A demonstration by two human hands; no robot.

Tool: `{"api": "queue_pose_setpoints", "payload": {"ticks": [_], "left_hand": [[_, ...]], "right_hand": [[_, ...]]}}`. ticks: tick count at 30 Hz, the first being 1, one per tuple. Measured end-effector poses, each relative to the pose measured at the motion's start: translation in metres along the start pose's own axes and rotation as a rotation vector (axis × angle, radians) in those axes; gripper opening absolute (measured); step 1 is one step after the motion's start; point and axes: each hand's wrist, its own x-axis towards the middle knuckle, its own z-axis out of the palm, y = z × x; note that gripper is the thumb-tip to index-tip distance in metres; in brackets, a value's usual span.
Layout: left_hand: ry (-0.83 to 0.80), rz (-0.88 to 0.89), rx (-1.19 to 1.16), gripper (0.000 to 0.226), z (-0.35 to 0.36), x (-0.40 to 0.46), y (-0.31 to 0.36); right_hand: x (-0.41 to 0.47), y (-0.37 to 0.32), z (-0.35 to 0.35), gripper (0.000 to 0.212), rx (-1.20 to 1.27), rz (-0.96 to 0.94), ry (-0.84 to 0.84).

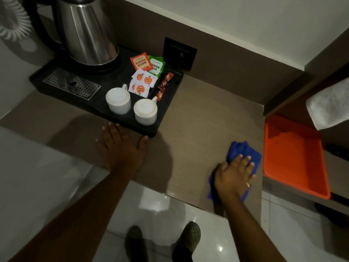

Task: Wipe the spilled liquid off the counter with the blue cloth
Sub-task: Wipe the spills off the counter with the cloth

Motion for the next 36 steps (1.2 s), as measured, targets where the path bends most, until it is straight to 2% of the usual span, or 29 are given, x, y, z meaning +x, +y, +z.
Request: {"api": "queue_pose_setpoints", "payload": {"ticks": [1, 3, 5, 6, 9, 12, 18, 22, 26, 28, 33, 36], "left_hand": [[-0.005, -0.002, 0.003, 0.098, 0.0, 0.0, 0.0], [-0.005, -0.004, 0.002, 0.096, -0.001, -0.001, 0.001], [0.005, -0.005, 0.005, 0.096, -0.001, -0.001, 0.001], [0.008, -0.005, 0.004, 0.097, 0.0, -0.001, 0.001], [0.017, 0.002, -0.003, 0.099, 0.004, 0.0, -0.001], [0.011, -0.005, -0.001, 0.1, 0.007, 0.003, -0.002], [0.011, -0.006, 0.049, 0.099, 0.011, 0.005, -0.003], [0.005, -0.015, 0.091, 0.1, 0.01, 0.005, -0.002], [0.002, -0.021, 0.094, 0.1, 0.011, 0.006, -0.003], [-0.003, -0.025, 0.101, 0.1, 0.013, 0.006, -0.003], [-0.014, -0.024, 0.084, 0.102, 0.008, 0.005, 0.0], [-0.01, -0.016, 0.063, 0.1, 0.005, 0.002, 0.001]], "right_hand": [[-0.002, -0.015, 0.004, 0.061, 0.009, -0.057, -0.013], [-0.018, -0.027, 0.012, 0.06, -0.018, -0.308, -0.046], [-0.033, -0.01, 0.008, 0.059, -0.052, -0.542, -0.112], [-0.033, 0.007, 0.004, 0.059, -0.061, -0.601, -0.137], [-0.011, 0.05, -0.009, 0.059, -0.033, -0.537, -0.119], [0.031, 0.055, -0.013, 0.056, -0.03, -0.421, -0.078], [0.147, 0.007, -0.015, 0.059, -0.1, -0.235, -0.018], [0.202, -0.044, -0.01, 0.061, -0.112, -0.225, -0.014], [0.228, -0.085, -0.004, 0.061, -0.145, -0.321, -0.027], [0.22, -0.1, 0.001, 0.06, -0.153, -0.427, -0.047], [0.122, -0.127, 0.014, 0.06, -0.091, -0.829, -0.115], [0.045, -0.102, 0.02, 0.062, 0.008, -1.0, -0.14]]}}
